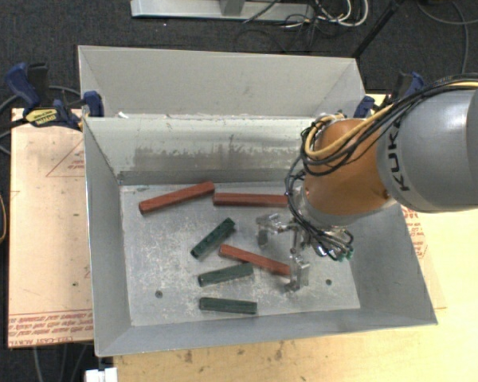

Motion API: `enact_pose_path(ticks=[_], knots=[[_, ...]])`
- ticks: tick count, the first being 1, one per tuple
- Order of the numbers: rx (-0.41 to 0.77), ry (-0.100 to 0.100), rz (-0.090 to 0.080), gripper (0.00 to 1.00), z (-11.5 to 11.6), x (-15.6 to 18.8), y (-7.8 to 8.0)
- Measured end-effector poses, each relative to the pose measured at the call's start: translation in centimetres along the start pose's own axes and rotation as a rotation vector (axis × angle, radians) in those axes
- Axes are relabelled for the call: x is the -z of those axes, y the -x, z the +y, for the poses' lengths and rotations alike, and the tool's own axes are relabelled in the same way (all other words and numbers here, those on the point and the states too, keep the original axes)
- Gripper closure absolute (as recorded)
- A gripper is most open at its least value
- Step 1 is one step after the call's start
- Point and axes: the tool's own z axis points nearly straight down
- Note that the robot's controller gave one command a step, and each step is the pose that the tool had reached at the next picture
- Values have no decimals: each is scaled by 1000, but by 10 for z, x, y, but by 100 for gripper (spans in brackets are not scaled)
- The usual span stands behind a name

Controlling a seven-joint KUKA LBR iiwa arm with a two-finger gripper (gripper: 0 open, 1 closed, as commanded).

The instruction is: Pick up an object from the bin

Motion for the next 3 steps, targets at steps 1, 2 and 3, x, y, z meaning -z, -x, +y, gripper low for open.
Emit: enact_pose_path(ticks=[1,2,3], knots=[[-176,-2,-5,0,22,-13,15],[-176,-3,-7,100,21,-12,15],[-181,-6,-16,100,5,118,32]])
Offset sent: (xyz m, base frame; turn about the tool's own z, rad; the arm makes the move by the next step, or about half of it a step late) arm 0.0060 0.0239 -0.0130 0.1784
